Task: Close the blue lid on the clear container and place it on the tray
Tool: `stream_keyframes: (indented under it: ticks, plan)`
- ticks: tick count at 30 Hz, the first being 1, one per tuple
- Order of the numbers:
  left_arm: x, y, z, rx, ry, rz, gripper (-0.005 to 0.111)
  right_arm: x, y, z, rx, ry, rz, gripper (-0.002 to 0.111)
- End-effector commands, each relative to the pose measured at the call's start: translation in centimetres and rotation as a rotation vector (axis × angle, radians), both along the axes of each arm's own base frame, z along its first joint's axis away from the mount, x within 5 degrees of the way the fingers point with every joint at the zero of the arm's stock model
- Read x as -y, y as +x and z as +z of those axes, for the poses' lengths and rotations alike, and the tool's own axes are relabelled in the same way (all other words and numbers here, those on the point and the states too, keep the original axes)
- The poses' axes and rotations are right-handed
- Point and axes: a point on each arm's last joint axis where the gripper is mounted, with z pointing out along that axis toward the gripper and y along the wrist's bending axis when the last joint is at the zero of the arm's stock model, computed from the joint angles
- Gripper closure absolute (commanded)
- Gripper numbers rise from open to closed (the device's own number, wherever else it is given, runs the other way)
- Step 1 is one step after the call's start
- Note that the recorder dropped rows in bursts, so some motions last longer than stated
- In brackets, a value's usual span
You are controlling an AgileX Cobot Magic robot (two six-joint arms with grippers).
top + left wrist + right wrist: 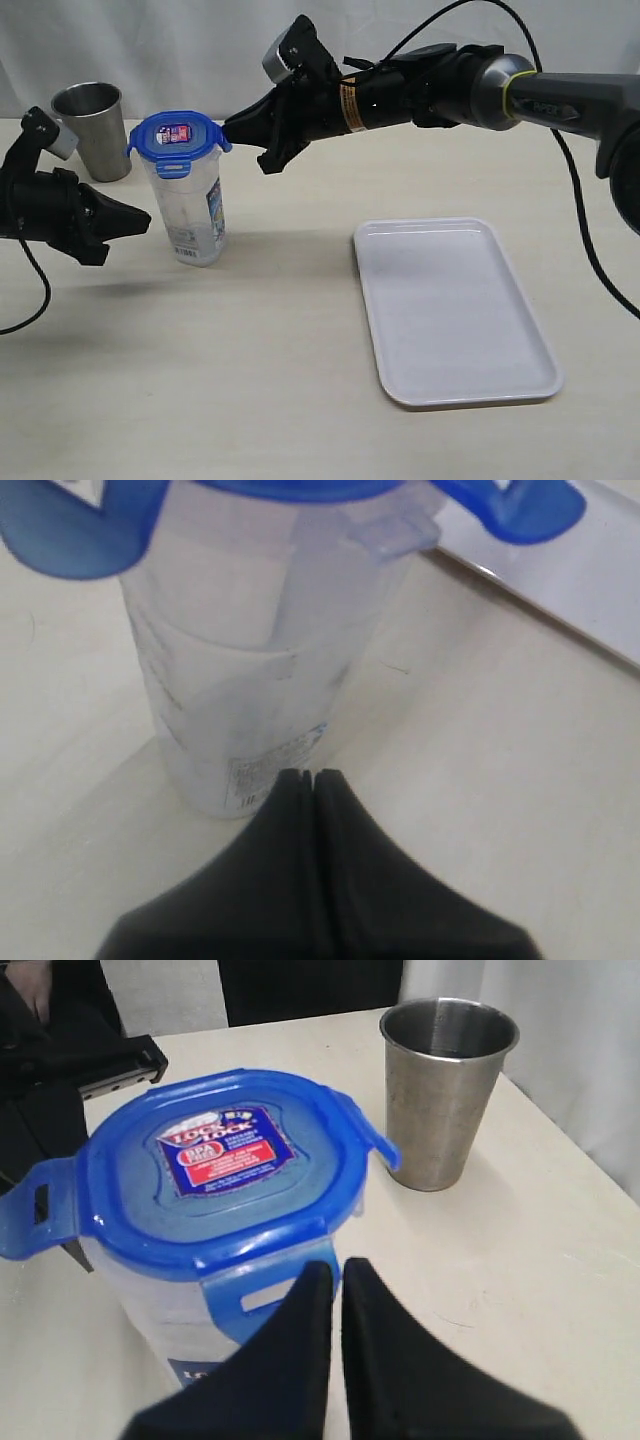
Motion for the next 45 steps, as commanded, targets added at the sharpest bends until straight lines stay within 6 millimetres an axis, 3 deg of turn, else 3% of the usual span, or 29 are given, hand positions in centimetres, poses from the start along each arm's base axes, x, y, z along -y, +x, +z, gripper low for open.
stream_keyframes:
  ticks: [1, 9, 13, 18, 24, 29, 45]
  plan:
    - [0.0, 0.1, 0.0, 0.006, -0.004, 0.018, 0.107, 0.1, -0.2, 0.1, -0.03, 0.012, 0.007, 0.104]
    - [-0.4, 0.6, 0.0, 0.021, 0.006, 0.082, 0.107, 0.1, -0.3, 0.2, -0.061, 0.025, 0.015, 0.104]
    - [-1.2, 1.5, -0.1, 0.019, 0.029, 0.235, 0.107, 1.3, 0.4, 0.5, -0.077, 0.032, -0.039, 0.104]
    - [-1.3, 2.6, 1.5, 0.072, -0.006, 0.264, 0.107, 2.1, -0.1, 1.5, -0.072, 0.034, -0.051, 0.104]
    - [-1.9, 2.7, 2.6, 0.1, 0.032, 0.329, 0.107, 2.2, -0.3, 0.7, -0.088, 0.014, -0.074, 0.104]
    - [-1.7, 2.1, 5.7, 0.183, -0.002, 0.325, 0.107, 2.2, -0.4, 0.7, -0.095, 0.018, -0.065, 0.104]
    - [-0.6, 1.5, 6.3, 0.157, -0.116, 0.238, 0.107, 2.1, -0.5, 0.7, -0.113, 0.025, -0.062, 0.104]
